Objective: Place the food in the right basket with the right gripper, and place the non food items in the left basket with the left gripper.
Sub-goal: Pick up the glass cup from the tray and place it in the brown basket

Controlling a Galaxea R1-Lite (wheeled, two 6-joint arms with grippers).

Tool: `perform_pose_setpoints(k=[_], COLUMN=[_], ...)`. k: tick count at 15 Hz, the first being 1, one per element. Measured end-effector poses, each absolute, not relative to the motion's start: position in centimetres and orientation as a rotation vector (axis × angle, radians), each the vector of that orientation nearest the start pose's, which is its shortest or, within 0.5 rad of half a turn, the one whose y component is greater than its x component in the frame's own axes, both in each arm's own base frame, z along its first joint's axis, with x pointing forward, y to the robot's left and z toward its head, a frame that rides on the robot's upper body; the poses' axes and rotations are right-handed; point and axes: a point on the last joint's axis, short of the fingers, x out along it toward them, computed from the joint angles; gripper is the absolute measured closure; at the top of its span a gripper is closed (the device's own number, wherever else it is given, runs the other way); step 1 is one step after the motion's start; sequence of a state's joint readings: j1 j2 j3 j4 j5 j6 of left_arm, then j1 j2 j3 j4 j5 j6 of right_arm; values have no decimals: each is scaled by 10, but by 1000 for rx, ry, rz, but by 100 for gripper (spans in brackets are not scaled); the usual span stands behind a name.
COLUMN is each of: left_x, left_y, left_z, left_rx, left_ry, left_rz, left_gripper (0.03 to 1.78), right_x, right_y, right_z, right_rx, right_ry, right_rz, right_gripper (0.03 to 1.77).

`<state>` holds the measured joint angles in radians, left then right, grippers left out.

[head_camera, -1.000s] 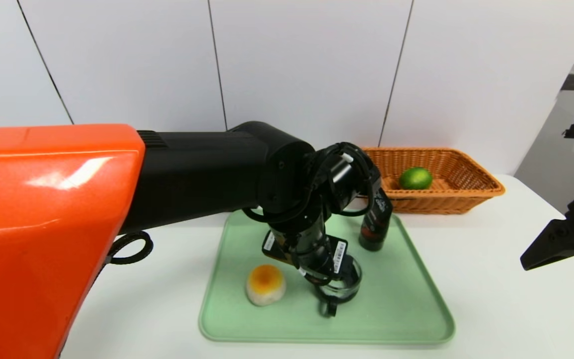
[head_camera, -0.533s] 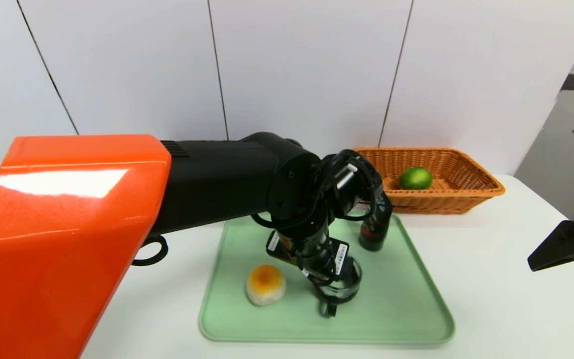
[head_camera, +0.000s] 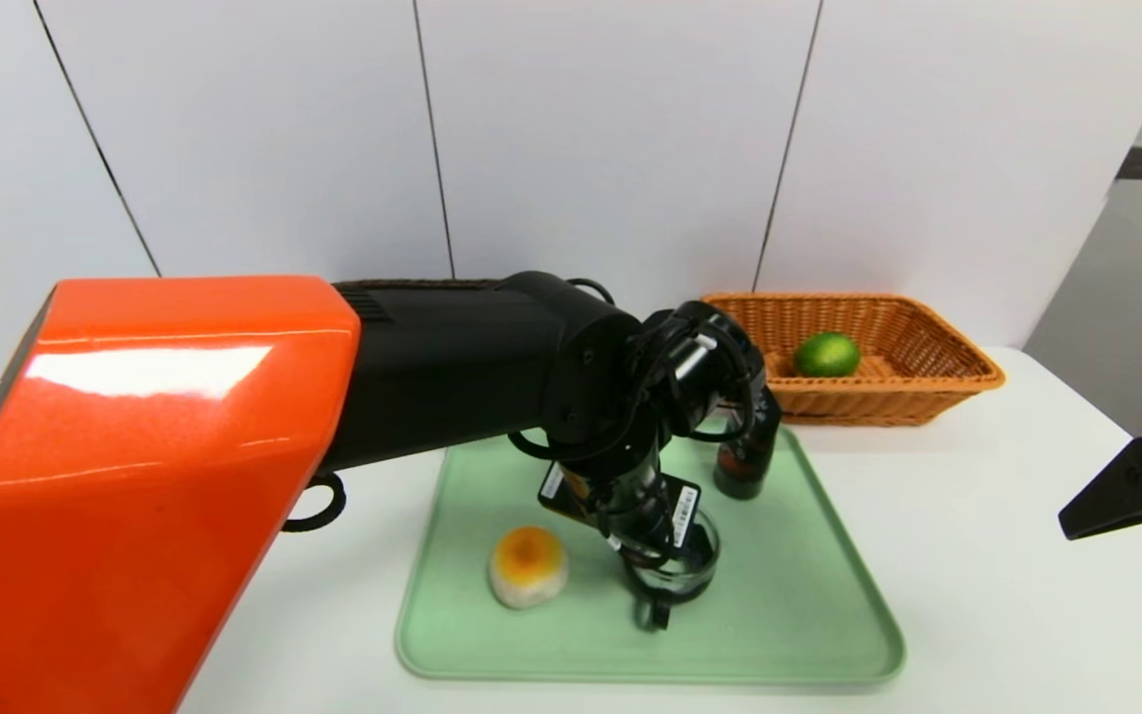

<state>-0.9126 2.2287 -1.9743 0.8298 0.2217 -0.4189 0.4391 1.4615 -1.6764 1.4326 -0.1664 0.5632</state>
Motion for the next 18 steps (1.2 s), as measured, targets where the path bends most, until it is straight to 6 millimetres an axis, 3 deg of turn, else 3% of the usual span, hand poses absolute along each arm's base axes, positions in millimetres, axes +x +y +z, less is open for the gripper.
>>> perform_pose_setpoints(k=[3,4,5,13,16,18], left_x=[261,261,261,258,248,238], left_y=[-329,-330,-330,-328,-326,-320], left_z=[174,173,173,180,198,220], left_rx=[218,218,216,199,144,83], left_ry=[1034,1036,1034,1031,1040,1041], left_rz=[-405,-405,-406,-419,-517,-622], left_gripper=[109,165,171,171,171,171], right_x=[141,140,138,132,131,130], right_y=[62,62,61,59,58,57], right_z=[315,315,316,319,318,316], right_rx=[132,133,135,141,140,139], right_ry=[1169,1167,1162,1148,1152,1158], right_rz=[-89,-87,-85,-75,-77,-83], right_gripper=[9,9,9,9,9,9])
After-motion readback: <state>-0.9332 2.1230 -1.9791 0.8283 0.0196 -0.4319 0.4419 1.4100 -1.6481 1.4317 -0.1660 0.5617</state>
